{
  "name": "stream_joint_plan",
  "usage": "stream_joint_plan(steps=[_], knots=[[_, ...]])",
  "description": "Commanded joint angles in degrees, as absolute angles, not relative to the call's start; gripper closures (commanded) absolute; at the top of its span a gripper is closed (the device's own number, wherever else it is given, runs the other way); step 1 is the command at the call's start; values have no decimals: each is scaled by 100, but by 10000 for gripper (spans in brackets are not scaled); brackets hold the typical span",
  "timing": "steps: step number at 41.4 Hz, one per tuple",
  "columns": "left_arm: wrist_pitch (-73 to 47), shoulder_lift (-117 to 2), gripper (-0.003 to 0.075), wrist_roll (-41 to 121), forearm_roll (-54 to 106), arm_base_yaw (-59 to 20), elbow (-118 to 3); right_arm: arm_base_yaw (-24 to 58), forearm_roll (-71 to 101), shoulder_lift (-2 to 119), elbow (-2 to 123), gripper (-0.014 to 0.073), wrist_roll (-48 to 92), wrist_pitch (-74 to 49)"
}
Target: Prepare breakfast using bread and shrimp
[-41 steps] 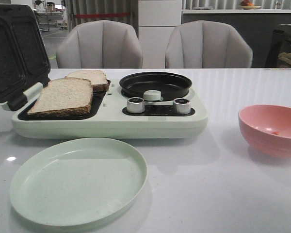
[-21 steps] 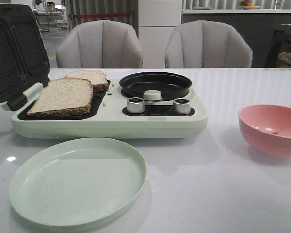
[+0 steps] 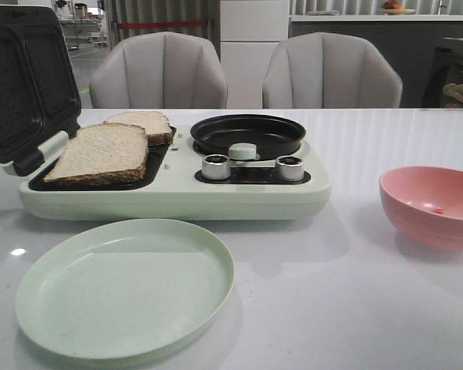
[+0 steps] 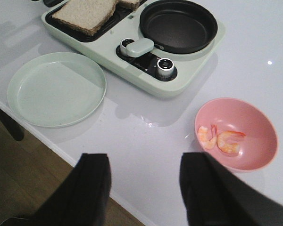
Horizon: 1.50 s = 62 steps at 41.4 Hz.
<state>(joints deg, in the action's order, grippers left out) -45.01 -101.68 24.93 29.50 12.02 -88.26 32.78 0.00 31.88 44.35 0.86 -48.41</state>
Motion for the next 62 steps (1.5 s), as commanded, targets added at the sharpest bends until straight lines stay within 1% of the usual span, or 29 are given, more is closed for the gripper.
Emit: stream_joint_plan(steps=[1,20,34,44,51,62], knots=[[-4377,-9910,619,2519,3238,986,-9118,3262,-66,3197,4590,150,99,-4431],[-4363,-9910,619,2519,3238,-231,-9125,3262,-66,3197,4590,150,99,-4431],[-4375,-9910,619,2519,3238,-748,-9125,3262,-66,3197,4590,150,99,-4431],[-4413,-9715,619,2804,3238,-1410,-9036,3262,-66,3197,4590,150,99,-4431],[-4193,-9248,619,2810,3243,-2041,-8619,3262,-66,3197,4590,150,99,-4431],[-3696,-8042,619,3260,3243,-3235,-7343,3262,-66,3197,4590,150,99,-4431]])
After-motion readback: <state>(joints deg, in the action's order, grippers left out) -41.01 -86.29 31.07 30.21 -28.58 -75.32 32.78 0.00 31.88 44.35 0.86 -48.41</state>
